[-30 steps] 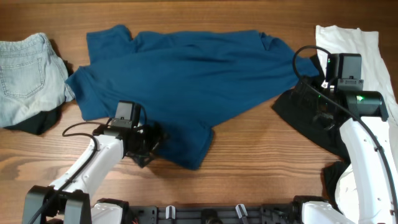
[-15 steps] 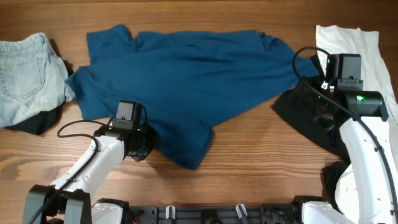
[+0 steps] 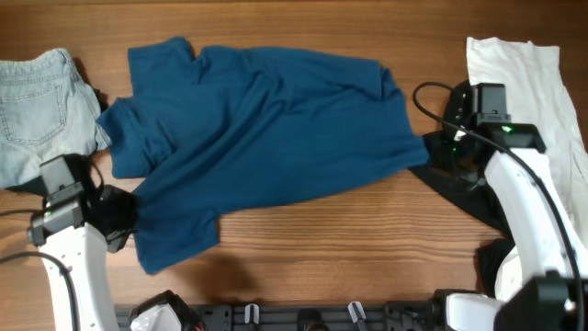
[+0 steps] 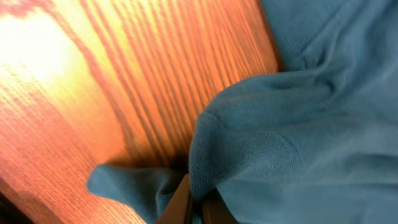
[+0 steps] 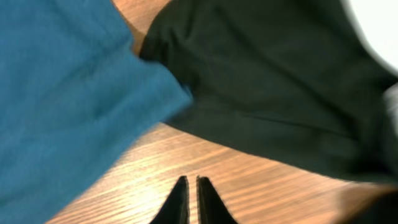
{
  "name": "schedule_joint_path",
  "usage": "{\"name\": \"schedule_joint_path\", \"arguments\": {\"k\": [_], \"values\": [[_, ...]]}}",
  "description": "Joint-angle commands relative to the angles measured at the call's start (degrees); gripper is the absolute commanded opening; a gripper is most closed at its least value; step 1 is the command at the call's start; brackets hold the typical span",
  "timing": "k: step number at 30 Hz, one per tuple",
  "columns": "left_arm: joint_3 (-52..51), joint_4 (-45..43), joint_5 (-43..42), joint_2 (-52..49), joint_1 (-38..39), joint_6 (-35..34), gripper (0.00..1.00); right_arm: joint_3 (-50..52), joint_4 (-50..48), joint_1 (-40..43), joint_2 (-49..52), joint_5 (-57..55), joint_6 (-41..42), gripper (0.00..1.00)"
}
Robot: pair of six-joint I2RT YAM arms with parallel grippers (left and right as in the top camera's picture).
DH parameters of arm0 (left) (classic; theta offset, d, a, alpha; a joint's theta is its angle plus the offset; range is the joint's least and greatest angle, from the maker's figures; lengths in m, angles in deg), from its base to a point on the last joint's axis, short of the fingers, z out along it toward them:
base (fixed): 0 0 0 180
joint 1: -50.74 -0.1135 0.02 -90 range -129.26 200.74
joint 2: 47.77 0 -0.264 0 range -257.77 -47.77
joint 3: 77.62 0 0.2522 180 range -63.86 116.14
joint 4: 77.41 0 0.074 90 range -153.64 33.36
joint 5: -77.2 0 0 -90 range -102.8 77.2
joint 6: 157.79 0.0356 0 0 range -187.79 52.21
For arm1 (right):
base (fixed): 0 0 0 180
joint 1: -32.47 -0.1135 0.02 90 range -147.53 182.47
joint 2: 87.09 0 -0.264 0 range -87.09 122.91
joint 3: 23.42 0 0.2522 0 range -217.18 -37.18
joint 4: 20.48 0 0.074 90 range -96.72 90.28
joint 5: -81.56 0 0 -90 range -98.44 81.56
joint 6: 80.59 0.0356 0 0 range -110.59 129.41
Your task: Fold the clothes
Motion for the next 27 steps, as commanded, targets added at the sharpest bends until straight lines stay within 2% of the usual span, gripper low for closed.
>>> {"name": "schedule_joint_path", "arguments": {"k": [1, 9, 12, 14, 15, 16, 17, 18, 20, 21, 22, 24, 25, 27], "values": [[0.22, -0.35, 1.84, 0.11, -3.69, 2.62, 0.04, 1.62, -2.23, 0.13, 8.63, 6.47, -1.38, 0.04], [0.22, -1.16, 2.47, 0.11, -4.07, 2.78, 0.04, 1.62, -10.99, 1.60, 24.81, 3.26, 3.69, 0.04], [0.22, -1.16, 2.45, 0.11, -4.07, 2.78, 0.04, 1.62, -15.85, 6.21, 26.53, -4.31, 4.57, 0.04], [0.22, -1.16, 2.23, 0.09, -4.04, 2.78, 0.04, 1.22, -19.28, 13.31, 26.58, -13.20, 7.63, 0.05], [0.22, -1.16, 2.23, 0.09, -4.04, 2.78, 0.04, 0.81, -19.02, 16.48, 26.58, -15.32, 9.44, 0.08], [0.22, -1.14, 2.23, 0.09, -4.07, 2.78, 0.04, -0.31, -17.84, 21.88, 26.58, -15.45, 9.70, 0.18], [0.22, -1.14, 2.23, 0.09, -4.07, 2.78, 0.04, -1.29, -16.22, 25.03, 26.49, -15.39, 11.19, 0.21], [0.22, -1.14, 2.23, 0.09, -4.07, 2.78, 0.04, -3.23, -14.75, 29.18, 26.36, -10.05, 10.51, 0.27], [0.22, -1.16, 2.23, 0.09, -4.04, 2.78, 0.04, -7.02, -13.92, 31.89, 25.77, 14.23, -2.89, 0.41], [0.20, -1.18, 2.23, 0.09, -4.04, 2.78, 0.04, -8.07, -12.70, 31.36, 24.96, 22.67, -7.52, 0.53], [0.20, -1.16, 2.23, 0.09, -4.04, 2.78, 0.04, -8.31, -11.21, 30.03, 23.58, 26.60, -10.03, 0.59], [0.20, -1.09, 2.23, 0.09, -4.04, 2.78, 0.04, -8.31, -8.79, 26.51, 21.31, 29.00, -13.31, 0.69], [0.20, -1.16, 2.23, 0.09, -4.04, 2.78, 0.05, -7.93, -6.08, 22.53, 20.13, 28.87, -14.69, 0.77], [0.20, -1.18, 2.23, 0.09, -4.04, 2.78, 0.06, -6.43, -4.13, 17.88, 20.04, 27.80, -14.51, 0.80]]}}
